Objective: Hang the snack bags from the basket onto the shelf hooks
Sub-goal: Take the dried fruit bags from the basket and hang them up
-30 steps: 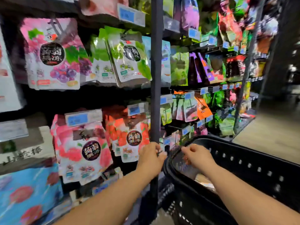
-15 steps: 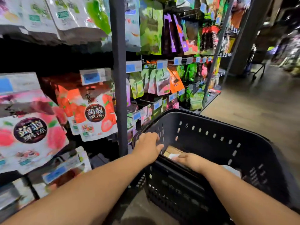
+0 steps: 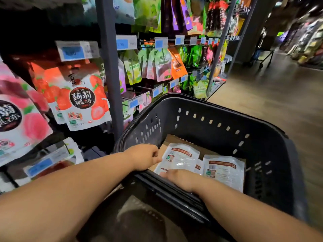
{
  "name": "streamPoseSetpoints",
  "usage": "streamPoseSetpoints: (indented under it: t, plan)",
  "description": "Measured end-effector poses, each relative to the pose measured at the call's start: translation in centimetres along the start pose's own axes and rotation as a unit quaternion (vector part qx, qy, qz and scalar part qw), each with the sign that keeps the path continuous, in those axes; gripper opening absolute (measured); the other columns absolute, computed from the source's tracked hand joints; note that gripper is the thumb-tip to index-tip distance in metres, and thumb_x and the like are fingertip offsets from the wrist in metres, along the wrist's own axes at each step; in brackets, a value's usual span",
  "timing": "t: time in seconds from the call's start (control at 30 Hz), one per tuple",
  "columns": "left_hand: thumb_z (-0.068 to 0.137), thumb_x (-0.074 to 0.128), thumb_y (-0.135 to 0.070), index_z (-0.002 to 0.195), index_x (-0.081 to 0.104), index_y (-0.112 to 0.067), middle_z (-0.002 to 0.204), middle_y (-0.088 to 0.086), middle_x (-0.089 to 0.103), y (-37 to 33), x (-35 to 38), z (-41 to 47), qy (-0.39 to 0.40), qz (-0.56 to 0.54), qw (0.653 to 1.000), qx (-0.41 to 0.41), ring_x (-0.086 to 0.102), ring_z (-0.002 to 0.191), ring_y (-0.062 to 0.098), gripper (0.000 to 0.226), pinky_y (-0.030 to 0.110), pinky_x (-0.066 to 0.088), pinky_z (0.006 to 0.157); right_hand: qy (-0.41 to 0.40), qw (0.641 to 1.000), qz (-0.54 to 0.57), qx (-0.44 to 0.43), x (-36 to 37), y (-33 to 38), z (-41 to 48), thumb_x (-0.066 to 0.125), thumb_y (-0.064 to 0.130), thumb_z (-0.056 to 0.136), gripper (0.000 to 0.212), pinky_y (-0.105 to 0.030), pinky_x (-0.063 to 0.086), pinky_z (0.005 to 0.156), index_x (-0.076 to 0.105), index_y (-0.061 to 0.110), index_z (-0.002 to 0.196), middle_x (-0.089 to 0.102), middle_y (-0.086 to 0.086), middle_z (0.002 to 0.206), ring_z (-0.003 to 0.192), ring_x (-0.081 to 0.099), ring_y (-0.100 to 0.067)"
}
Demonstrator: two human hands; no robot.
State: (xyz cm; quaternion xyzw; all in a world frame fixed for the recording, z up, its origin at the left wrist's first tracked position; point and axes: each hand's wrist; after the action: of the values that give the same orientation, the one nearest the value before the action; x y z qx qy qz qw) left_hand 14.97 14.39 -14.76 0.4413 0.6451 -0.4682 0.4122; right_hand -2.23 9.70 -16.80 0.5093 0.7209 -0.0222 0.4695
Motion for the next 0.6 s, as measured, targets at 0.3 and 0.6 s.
streamPoseSetpoints:
  t: [0.3,0.6]
  plan:
    - [0.099,0.042,-0.055,0.117,0.058,-0.023,0.116,0.0,0.064,0.7,2.1,-1.9,0.037,0.034,0.998,-0.027,0.057,0.106,0.022,0.04,0.034,0.044,0.086,-0.001,0.987,0.16,0.004,2.3,-2.9,0.1,0.043,0.046,0.103,0.04,-0.032,0.052,0.085,0.061,0.014,0.118,0.065,0.001,0.098,0.091,0.061,-0.015]
    - [0.093,0.044,-0.064,0.109,0.057,-0.034,0.091,-0.011,0.058,1.8,4.5,-4.4,0.084,0.005,0.996,-0.028,0.054,0.086,0.013,0.037,0.031,0.042,0.076,-0.284,0.939,-0.02,0.193,-1.5,-14.4,1.9,0.06,0.046,0.094,0.051,-0.038,0.045,0.099,0.05,0.022,0.138,0.053,-0.006,0.137,0.124,0.051,-0.026]
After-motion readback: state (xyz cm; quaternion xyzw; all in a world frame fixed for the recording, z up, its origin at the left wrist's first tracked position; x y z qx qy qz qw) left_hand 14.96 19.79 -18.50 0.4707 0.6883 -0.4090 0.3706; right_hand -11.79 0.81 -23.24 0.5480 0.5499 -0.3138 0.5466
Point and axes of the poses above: each hand's wrist, its own z-axis towards the middle knuckle, its own x-axis out of the palm, y = z × x
